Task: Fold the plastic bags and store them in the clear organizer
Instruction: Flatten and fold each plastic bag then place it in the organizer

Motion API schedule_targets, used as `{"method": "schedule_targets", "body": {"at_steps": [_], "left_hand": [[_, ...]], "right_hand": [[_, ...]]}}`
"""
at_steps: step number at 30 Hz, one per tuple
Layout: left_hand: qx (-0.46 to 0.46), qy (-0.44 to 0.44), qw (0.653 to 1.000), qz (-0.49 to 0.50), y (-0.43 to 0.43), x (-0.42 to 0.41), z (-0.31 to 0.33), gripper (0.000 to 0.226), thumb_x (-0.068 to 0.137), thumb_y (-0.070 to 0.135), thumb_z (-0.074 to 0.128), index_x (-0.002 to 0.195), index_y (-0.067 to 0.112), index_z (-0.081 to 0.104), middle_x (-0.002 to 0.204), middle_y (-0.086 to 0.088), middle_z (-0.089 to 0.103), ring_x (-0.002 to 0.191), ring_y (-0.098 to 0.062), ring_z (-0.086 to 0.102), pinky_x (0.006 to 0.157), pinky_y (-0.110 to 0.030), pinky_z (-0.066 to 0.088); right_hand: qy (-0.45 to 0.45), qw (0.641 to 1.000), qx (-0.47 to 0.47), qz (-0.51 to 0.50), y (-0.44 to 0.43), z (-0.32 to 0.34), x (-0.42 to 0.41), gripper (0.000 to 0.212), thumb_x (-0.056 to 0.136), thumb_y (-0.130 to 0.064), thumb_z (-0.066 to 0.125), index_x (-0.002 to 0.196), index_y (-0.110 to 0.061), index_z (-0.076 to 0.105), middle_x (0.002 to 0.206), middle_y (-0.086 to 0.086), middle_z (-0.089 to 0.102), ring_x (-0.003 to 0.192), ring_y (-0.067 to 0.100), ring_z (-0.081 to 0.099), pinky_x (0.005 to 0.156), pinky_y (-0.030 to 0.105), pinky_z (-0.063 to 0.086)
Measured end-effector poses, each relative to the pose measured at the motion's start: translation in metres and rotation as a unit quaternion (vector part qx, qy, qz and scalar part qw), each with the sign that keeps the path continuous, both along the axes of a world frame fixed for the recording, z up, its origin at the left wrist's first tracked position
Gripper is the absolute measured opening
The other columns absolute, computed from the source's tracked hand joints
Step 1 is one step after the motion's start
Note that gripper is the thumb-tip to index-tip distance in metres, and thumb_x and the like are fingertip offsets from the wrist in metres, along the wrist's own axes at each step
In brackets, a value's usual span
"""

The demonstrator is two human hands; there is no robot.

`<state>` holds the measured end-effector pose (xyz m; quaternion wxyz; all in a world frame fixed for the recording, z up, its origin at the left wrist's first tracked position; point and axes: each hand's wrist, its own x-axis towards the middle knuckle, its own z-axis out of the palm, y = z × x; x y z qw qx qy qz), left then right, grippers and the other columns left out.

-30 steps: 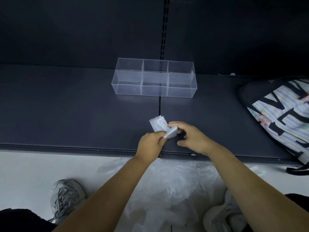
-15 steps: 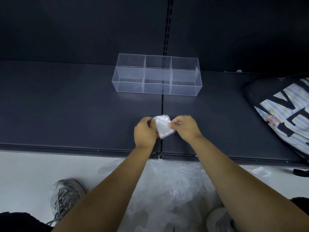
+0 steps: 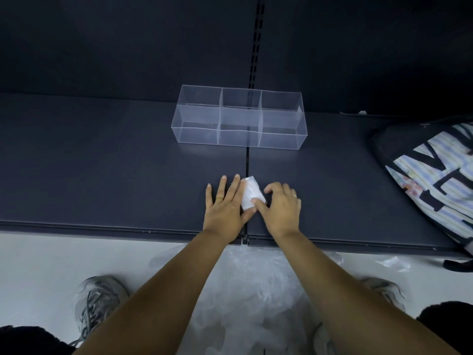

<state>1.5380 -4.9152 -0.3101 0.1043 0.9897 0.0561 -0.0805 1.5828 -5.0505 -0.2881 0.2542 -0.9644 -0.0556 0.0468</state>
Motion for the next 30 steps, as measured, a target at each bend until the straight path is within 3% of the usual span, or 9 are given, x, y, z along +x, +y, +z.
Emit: {"method": "schedule_targets", "body": {"at_steps": [4,10,13,17,20,22,25,27,30], "left_hand": [[0.001,0.019,1.0,0.009,0.001,0.001,0.001,0.08,0.092,0.068,0.018,0.152,0.023,-0.01,0.161,0.005,-0.012,0.146,-0.023,-0.02,0.111,-0.049,-0.019],[-0.001,0.038,0.999,0.03,0.001,0.005,0.004,0.087,0.089,0.072,0.024,0.151,0.025,-0.013,0.16,-0.001,-0.017,0.145,-0.028,-0.021,0.113,-0.053,-0.014],[0.003,0.054,0.998,0.034,0.001,0.007,0.005,0.09,0.087,0.074,0.022,0.151,0.024,-0.016,0.159,-0.001,-0.02,0.144,-0.029,-0.023,0.112,-0.054,-0.014],[0.006,0.081,0.995,0.055,0.0,0.01,0.009,0.096,0.085,0.077,0.022,0.149,0.02,-0.02,0.157,-0.003,-0.026,0.143,-0.028,-0.025,0.112,-0.054,-0.014],[0.012,0.084,0.994,0.071,-0.005,0.009,0.01,0.098,0.085,0.076,0.02,0.148,0.013,-0.022,0.157,-0.005,-0.026,0.143,-0.028,-0.025,0.113,-0.054,-0.013],[0.014,0.07,0.994,0.081,-0.008,0.005,0.008,0.1,0.084,0.077,0.016,0.147,0.01,-0.023,0.158,-0.006,-0.024,0.144,-0.027,-0.024,0.113,-0.053,-0.012],[0.015,0.064,0.994,0.092,-0.009,0.003,0.008,0.111,0.071,0.084,0.002,0.147,0.008,-0.021,0.158,-0.007,-0.022,0.145,-0.026,-0.022,0.113,-0.052,-0.013],[0.013,0.06,0.994,0.087,-0.007,0.001,0.007,0.117,0.064,0.087,-0.002,0.147,0.008,-0.022,0.158,-0.008,-0.022,0.145,-0.025,-0.022,0.112,-0.051,-0.016],[0.015,0.029,0.998,0.06,0.003,-0.004,0.003,0.111,0.064,0.086,-0.012,0.146,0.012,-0.023,0.159,-0.004,-0.019,0.145,-0.023,-0.021,0.113,-0.049,-0.016]], "right_hand": [[-0.036,0.998,-0.007,-0.054,-0.009,-0.009,-0.005,0.024,0.087,-0.037,0.064,0.103,-0.02,0.057,0.107,0.003,0.054,0.105,0.024,0.046,0.086,0.035,0.029],[-0.008,0.995,0.004,-0.097,-0.001,-0.004,-0.006,0.018,0.096,-0.034,0.052,0.105,-0.02,0.058,0.112,0.004,0.054,0.109,0.025,0.045,0.087,0.035,0.028],[0.023,0.993,-0.006,-0.117,0.011,0.003,-0.005,0.026,0.09,-0.042,0.059,0.104,-0.021,0.059,0.114,0.004,0.052,0.113,0.025,0.044,0.092,0.037,0.029],[0.061,0.988,-0.041,-0.137,0.022,0.015,-0.001,0.024,0.087,-0.038,0.063,0.098,-0.018,0.068,0.114,0.005,0.054,0.111,0.026,0.049,0.093,0.036,0.035],[0.092,0.983,0.034,-0.154,0.027,0.021,-0.002,0.02,0.087,-0.032,0.064,0.095,-0.014,0.065,0.1,0.002,0.063,0.093,0.023,0.059,0.077,0.031,0.046],[0.155,0.963,0.117,-0.189,0.026,0.022,0.0,0.02,0.082,-0.028,0.068,0.092,-0.012,0.06,0.086,-0.002,0.059,0.078,0.018,0.056,0.065,0.027,0.041],[0.232,0.945,0.135,-0.188,0.021,0.025,0.004,0.02,0.076,-0.022,0.069,0.064,-0.013,0.056,0.062,-0.001,0.055,0.065,0.02,0.056,0.067,0.03,0.046],[0.257,0.936,0.149,-0.19,0.019,0.026,0.006,0.021,0.077,-0.019,0.071,0.062,-0.018,0.056,0.063,-0.003,0.059,0.072,0.021,0.06,0.078,0.034,0.051],[0.199,0.936,0.235,-0.17,0.017,0.038,0.017,0.004,0.08,-0.01,0.071,0.08,-0.01,0.067,0.082,0.004,0.067,0.077,0.018,0.062,0.077,0.031,0.051]]}}
